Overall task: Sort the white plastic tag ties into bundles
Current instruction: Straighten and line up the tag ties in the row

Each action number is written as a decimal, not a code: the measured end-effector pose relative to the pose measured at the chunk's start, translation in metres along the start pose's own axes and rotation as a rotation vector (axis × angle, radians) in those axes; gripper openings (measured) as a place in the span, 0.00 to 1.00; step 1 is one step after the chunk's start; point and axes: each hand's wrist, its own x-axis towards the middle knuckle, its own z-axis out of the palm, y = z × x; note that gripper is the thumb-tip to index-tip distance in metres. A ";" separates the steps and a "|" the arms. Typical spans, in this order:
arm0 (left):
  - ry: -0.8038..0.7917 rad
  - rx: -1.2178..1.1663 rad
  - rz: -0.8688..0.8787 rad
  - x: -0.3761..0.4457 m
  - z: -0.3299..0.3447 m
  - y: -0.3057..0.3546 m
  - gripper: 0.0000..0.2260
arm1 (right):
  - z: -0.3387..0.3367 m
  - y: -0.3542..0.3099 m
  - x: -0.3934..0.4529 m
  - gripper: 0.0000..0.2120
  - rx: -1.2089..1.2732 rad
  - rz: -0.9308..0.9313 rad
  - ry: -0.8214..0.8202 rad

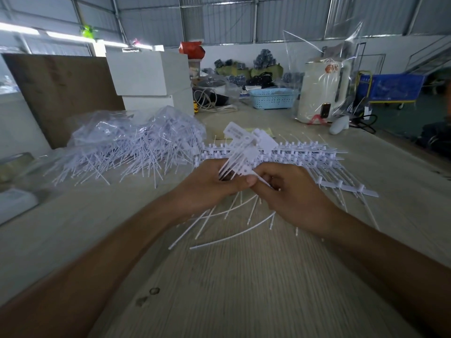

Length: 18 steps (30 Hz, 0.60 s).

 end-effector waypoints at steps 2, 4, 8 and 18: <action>-0.015 0.005 0.001 0.000 -0.004 -0.003 0.09 | -0.001 0.001 0.001 0.07 0.083 0.063 -0.020; -0.001 0.021 -0.006 0.001 -0.006 -0.008 0.10 | -0.002 0.003 0.003 0.03 0.156 0.141 -0.020; 0.095 0.012 -0.049 0.004 -0.009 -0.012 0.11 | -0.003 0.011 0.001 0.07 0.357 0.325 -0.119; 0.128 0.020 -0.111 0.002 -0.010 -0.008 0.11 | -0.009 0.009 -0.001 0.11 0.394 0.486 -0.243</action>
